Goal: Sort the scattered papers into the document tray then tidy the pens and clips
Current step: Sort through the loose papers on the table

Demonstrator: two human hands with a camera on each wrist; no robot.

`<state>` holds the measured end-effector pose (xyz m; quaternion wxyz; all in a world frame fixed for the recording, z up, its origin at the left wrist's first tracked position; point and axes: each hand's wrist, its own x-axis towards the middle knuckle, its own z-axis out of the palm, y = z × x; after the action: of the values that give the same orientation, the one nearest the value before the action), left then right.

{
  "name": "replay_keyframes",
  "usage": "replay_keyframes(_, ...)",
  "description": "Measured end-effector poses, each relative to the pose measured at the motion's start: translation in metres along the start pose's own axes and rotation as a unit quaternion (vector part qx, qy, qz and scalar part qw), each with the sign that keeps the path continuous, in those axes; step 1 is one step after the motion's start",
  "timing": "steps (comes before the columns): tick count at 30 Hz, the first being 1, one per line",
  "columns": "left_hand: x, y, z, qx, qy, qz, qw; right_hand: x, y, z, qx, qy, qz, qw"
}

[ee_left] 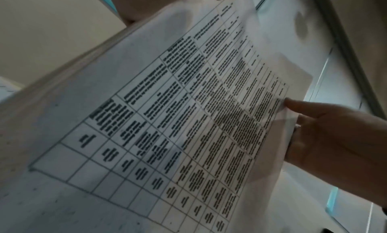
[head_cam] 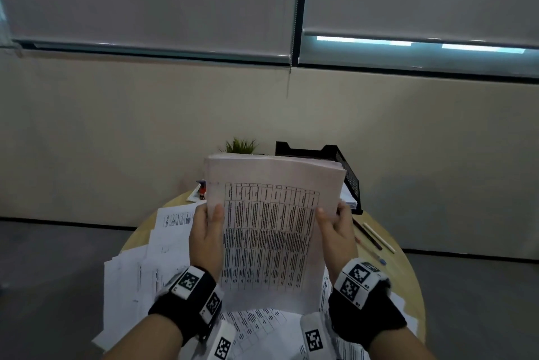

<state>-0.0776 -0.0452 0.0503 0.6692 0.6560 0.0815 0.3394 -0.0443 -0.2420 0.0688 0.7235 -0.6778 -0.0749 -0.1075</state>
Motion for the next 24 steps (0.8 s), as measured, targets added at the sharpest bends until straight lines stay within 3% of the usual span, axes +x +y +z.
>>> replay_keyframes(4,-0.001,0.007,0.000,-0.008,-0.029,0.001,1.000,0.000,-0.021,-0.003,-0.110,0.003,-0.152,0.982)
replay_keyframes(9,-0.002,0.013,-0.006,-0.004,-0.044,0.038,0.998,0.005,-0.049,-0.020,-0.268,-0.047,-0.270,0.924)
replay_keyframes(11,-0.001,0.011,-0.008,-0.014,-0.041,0.037,0.998,0.006,-0.052,-0.023,-0.308,-0.058,-0.284,0.906)
replay_keyframes(16,0.000,0.022,-0.006,-0.022,-0.035,0.065,0.997,0.006,-0.058,-0.024,-0.289,-0.030,-0.284,0.914)
replay_keyframes(21,0.010,0.064,0.003,-0.003,0.050,0.141,0.989,0.007,-0.057,-0.021,-0.262,-0.048,-0.284,0.921)
replay_keyframes(24,0.018,0.079,0.011,0.004,0.071,0.133,0.989,0.007,-0.055,-0.020,-0.250,-0.037,-0.295,0.921)
